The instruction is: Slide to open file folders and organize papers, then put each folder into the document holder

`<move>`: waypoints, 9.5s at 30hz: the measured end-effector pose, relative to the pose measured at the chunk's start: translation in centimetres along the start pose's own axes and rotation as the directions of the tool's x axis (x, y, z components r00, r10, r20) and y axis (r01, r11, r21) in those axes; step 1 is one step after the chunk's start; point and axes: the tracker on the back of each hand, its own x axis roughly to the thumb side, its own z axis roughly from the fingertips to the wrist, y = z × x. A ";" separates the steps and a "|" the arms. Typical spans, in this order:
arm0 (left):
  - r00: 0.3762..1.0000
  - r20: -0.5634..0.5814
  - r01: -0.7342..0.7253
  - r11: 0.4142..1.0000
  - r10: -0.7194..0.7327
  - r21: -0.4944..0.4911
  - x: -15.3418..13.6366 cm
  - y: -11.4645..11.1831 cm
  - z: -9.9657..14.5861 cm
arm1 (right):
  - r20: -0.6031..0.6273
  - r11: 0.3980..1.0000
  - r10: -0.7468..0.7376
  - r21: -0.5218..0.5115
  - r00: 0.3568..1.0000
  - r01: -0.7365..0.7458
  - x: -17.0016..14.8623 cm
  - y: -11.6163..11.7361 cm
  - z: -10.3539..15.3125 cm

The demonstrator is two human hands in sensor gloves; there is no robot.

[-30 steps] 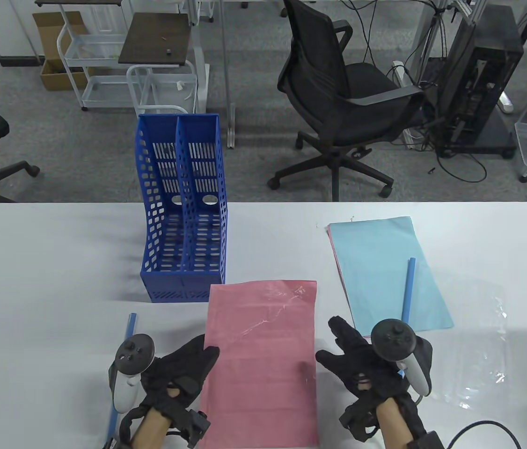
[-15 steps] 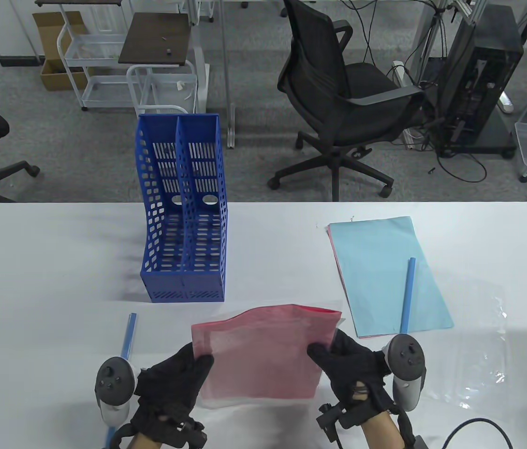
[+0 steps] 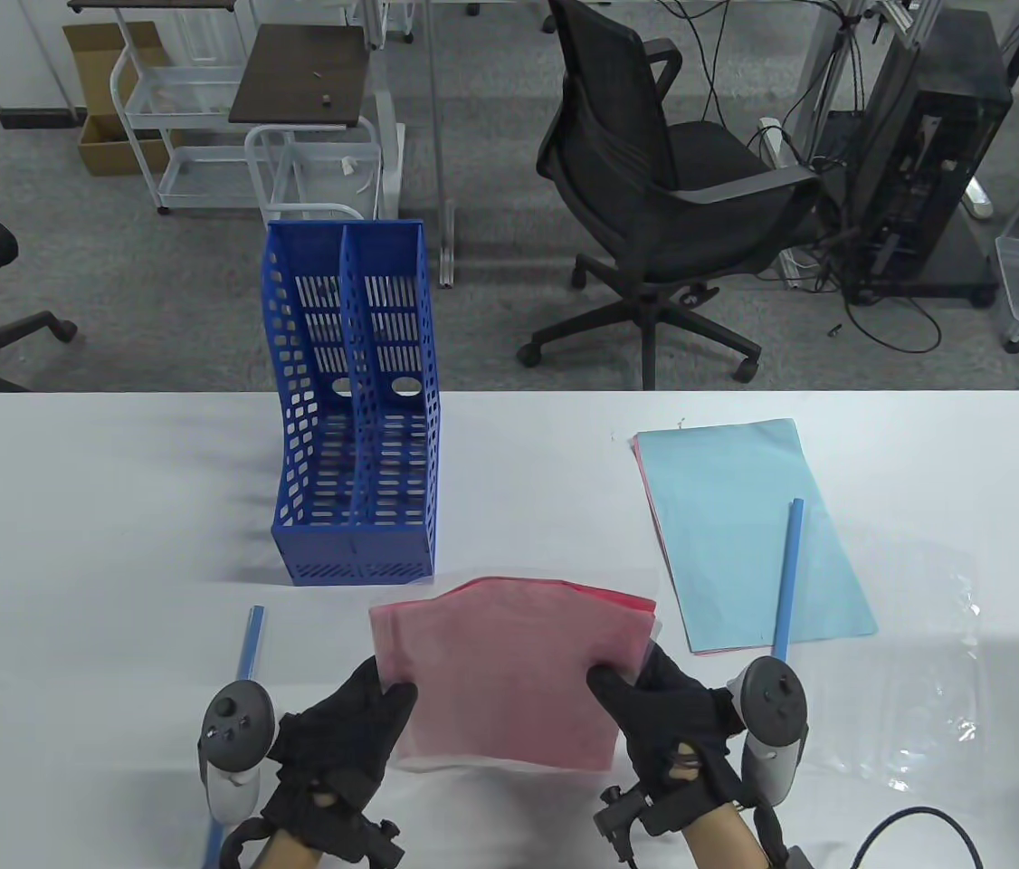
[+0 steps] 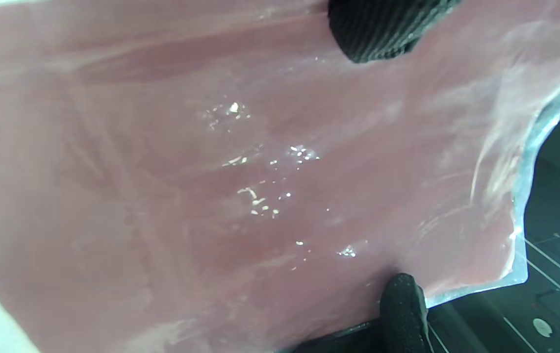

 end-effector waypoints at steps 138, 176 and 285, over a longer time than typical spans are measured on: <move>0.971 -0.134 -0.124 0.898 0.197 0.422 0.6 6.1 -4.9 | 0.261 0.260 0.940 -0.138 0.218 -0.956 -0.5 7.2 0.7; 0.963 -0.238 0.135 0.991 -0.127 0.018 2.2 2.5 -7.2 | 0.378 0.270 0.889 0.028 0.260 -0.963 -1.3 9.0 0.8; 0.985 0.128 -0.009 0.712 -0.113 0.702 3.7 10.5 -11.4 | -0.088 0.350 0.932 -0.018 0.350 -0.937 -2.7 1.1 -0.9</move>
